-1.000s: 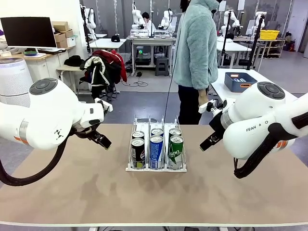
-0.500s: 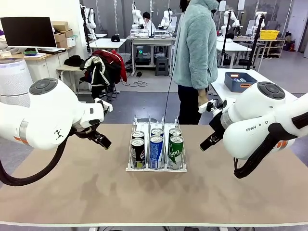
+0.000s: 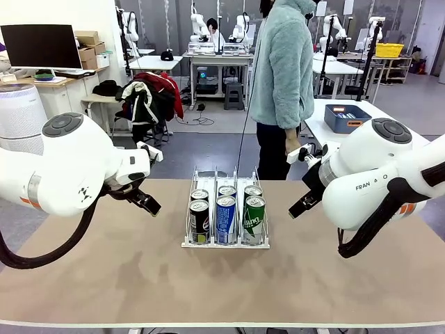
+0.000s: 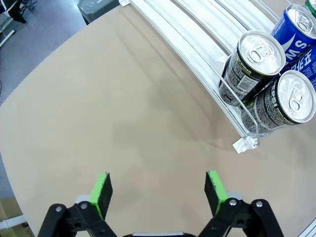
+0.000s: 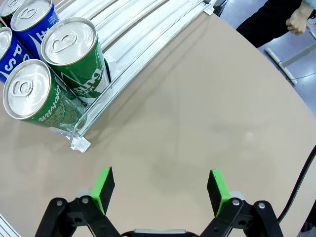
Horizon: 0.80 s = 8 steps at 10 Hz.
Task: Fill the beverage cans into the dispenser.
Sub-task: Pick up the Pepsi coke handed by the human.
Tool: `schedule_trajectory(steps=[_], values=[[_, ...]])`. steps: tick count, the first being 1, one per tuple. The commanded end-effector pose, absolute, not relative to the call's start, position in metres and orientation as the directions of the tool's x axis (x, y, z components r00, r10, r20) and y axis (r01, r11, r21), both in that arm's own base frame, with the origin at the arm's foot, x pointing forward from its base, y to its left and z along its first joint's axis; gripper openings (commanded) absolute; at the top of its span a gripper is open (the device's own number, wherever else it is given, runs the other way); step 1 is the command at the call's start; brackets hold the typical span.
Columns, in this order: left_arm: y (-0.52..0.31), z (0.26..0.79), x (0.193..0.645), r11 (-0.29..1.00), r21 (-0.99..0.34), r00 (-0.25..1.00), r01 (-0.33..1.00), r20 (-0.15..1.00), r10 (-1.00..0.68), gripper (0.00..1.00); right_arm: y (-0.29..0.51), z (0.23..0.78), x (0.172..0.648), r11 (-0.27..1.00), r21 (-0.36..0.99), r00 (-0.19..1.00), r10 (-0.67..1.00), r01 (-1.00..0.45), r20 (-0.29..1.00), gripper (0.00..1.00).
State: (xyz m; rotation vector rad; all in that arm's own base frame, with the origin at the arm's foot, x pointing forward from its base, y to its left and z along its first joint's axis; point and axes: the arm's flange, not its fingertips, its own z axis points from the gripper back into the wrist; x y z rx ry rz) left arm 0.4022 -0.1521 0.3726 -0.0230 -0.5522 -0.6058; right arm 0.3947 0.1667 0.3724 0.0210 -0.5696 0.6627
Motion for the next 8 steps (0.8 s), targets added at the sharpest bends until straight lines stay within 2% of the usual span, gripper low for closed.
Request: schedule_trajectory(steps=[1,8], values=[[-0.1516,0.3725,0.4023,0.827,0.137,0.683,0.545,0.499,-0.533,1.00,0.1666,0.3724,0.3948,0.794,-0.158,0.642,0.575,-0.587,0.507,1.00],[-0.1516,0.3725,0.4023,0.827,0.137,0.683,0.545,0.499,-0.533,1.00,0.1666,0.3724,0.3948,0.794,-0.158,0.642,0.575,-0.587,0.507,1.00]])
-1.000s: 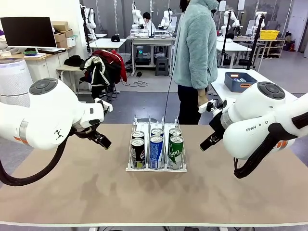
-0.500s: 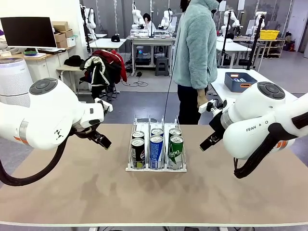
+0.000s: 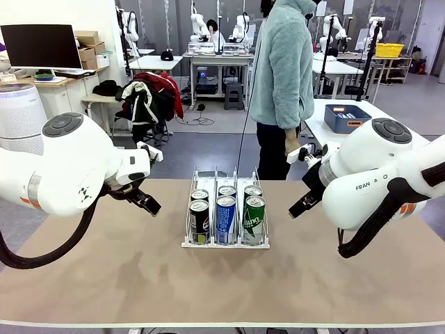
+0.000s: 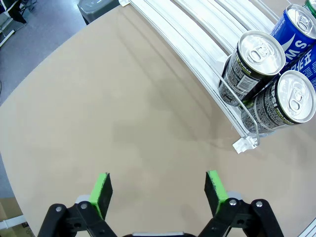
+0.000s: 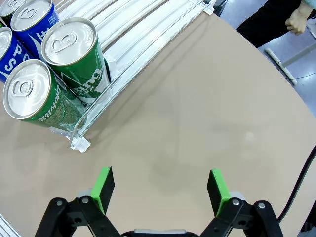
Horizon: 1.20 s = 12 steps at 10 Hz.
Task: Fill the beverage cans into the dispenser.
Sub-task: Pick up the Pepsi coke handed by the human.
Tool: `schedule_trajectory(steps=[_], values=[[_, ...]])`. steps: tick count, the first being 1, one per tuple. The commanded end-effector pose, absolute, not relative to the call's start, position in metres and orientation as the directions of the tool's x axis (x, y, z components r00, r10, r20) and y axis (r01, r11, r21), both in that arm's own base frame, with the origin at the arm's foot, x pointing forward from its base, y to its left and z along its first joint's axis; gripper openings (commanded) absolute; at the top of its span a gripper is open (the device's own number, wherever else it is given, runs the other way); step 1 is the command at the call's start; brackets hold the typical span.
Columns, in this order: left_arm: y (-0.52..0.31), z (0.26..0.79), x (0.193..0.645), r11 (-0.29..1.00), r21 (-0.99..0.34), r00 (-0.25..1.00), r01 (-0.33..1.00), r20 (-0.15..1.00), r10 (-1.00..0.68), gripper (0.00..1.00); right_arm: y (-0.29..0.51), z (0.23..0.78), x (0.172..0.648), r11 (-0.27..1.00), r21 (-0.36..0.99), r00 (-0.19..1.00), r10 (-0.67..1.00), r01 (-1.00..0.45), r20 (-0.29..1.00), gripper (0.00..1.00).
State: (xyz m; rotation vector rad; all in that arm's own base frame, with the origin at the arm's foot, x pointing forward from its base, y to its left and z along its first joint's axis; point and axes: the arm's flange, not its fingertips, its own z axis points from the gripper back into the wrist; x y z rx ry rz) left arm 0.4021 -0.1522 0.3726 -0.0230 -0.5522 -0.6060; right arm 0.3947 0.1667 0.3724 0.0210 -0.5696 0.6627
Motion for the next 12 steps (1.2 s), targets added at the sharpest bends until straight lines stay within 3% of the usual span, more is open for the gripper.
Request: schedule_trajectory(steps=[1,12], values=[[-0.1516,0.3725,0.4023,0.827,0.137,0.683,0.545,0.499,-0.533,1.00,0.1666,0.3724,0.3948,0.794,-0.158,0.642,0.575,-0.587,0.507,1.00],[-0.1516,0.3725,0.4023,0.827,0.137,0.683,0.545,0.499,-0.533,1.00,0.1666,0.3724,0.3948,0.794,-0.158,0.642,0.575,-0.587,0.507,1.00]])
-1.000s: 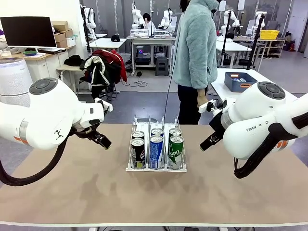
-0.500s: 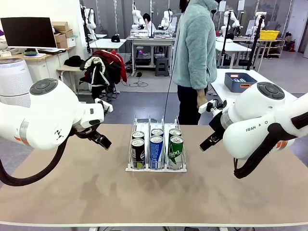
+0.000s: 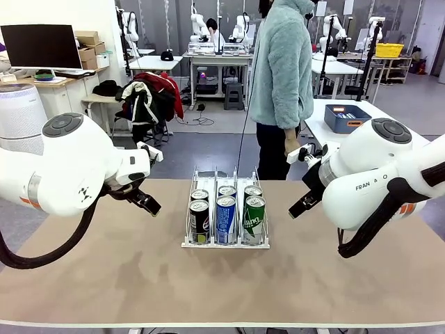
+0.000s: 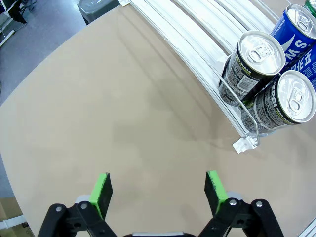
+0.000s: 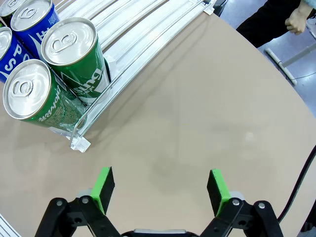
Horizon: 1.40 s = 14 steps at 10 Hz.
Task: Fill the beverage cans into the dispenser.
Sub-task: Pick up the Pepsi coke handed by the human.
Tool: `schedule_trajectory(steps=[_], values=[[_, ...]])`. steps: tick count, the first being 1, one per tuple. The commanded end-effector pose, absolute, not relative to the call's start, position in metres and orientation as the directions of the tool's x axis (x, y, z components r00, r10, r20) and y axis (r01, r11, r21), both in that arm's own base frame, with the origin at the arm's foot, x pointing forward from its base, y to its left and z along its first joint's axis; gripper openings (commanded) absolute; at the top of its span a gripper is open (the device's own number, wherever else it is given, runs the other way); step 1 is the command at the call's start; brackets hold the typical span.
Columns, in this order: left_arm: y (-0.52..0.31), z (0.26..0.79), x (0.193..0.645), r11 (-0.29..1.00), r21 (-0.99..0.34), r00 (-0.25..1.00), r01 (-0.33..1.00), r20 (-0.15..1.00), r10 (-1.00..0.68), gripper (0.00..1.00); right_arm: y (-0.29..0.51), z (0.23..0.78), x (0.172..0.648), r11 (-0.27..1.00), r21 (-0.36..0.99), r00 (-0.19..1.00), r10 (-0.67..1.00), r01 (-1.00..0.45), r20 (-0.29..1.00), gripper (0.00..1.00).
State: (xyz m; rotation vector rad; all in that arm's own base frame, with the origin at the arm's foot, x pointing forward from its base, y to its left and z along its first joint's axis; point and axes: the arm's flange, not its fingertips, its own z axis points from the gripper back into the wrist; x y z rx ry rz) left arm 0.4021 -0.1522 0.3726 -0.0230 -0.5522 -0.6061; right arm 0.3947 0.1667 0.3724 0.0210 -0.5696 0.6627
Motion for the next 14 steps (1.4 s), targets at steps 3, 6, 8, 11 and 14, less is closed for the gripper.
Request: schedule_trajectory(steps=[3,6,8,11,14], values=[[-0.152,0.373,0.402,0.827,0.137,0.683,0.545,0.499,-0.533,1.00,0.167,0.372,0.395,0.794,-0.158,0.642,0.575,-0.587,0.507,1.00],[-0.152,0.373,0.402,0.827,0.137,0.683,0.545,0.499,-0.533,1.00,0.167,0.372,0.395,0.794,-0.158,0.642,0.575,-0.587,0.507,1.00],[-0.152,0.373,0.402,0.826,0.138,0.682,0.546,0.499,-0.534,1.00,0.167,0.372,0.395,0.794,-0.159,0.642,0.576,-0.587,0.506,1.00],[-0.165,0.411,0.384,0.723,0.031,0.617,0.690,0.496,-0.611,1.00,0.154,0.429,0.380,0.727,-0.004,0.629,0.598,-0.687,0.497,1.00],[-0.122,0.457,0.404,0.661,-0.018,0.584,0.750,0.488,-0.649,1.00,0.142,0.464,0.401,0.719,0.047,0.639,0.583,-0.693,0.502,1.00]])
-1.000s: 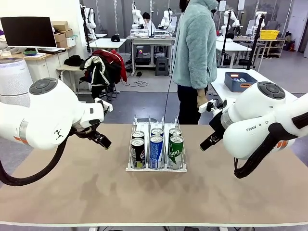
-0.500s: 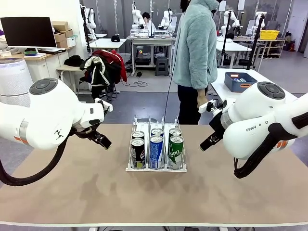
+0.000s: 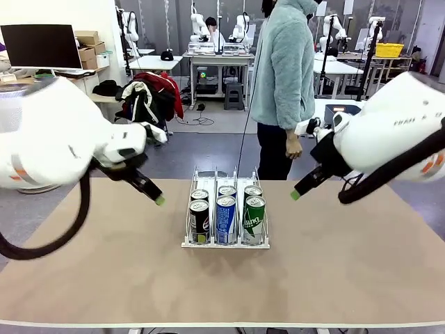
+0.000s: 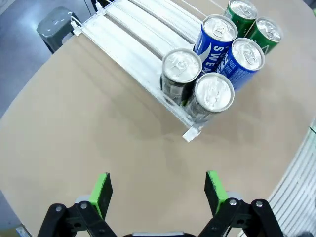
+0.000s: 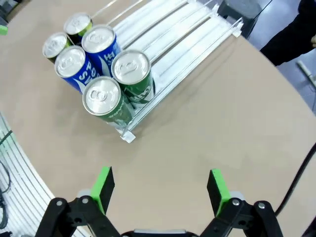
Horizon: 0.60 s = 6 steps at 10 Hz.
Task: Fill the beverage cans into the dispenser.
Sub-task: Pick up the Pepsi coke handed by the human.
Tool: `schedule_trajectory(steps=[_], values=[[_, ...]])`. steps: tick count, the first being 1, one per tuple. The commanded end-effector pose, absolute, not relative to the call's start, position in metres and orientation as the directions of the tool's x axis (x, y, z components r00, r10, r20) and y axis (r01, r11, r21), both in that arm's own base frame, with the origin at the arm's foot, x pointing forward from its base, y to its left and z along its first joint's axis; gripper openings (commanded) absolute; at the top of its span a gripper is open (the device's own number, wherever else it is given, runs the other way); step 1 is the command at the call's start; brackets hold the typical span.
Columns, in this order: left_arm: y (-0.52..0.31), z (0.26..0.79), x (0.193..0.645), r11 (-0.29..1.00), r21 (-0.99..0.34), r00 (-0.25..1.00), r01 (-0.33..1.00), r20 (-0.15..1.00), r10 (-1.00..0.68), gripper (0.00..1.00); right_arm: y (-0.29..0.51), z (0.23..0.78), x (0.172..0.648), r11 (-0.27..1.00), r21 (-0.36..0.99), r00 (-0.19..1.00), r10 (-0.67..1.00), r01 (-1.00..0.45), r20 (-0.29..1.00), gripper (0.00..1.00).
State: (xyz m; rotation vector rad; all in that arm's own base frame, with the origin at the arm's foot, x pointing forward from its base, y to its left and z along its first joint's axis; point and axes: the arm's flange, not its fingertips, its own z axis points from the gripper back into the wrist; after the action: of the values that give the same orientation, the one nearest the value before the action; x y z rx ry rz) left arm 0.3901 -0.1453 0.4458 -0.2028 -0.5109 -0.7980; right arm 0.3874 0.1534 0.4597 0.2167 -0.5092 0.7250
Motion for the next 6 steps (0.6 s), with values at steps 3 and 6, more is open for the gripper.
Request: schedule_trajectory(steps=[3,6], values=[[-0.090,0.510,0.405,0.517,-0.107,0.492,0.849,0.514,-0.702,1.00,0.115,0.521,0.408,0.648,0.141,0.622,0.612,-0.748,0.487,1.00],[-0.098,0.533,0.390,0.651,0.107,0.531,0.752,0.488,-0.693,1.00,0.103,0.542,0.405,0.692,0.100,0.631,0.576,-0.715,0.519,1.00]])
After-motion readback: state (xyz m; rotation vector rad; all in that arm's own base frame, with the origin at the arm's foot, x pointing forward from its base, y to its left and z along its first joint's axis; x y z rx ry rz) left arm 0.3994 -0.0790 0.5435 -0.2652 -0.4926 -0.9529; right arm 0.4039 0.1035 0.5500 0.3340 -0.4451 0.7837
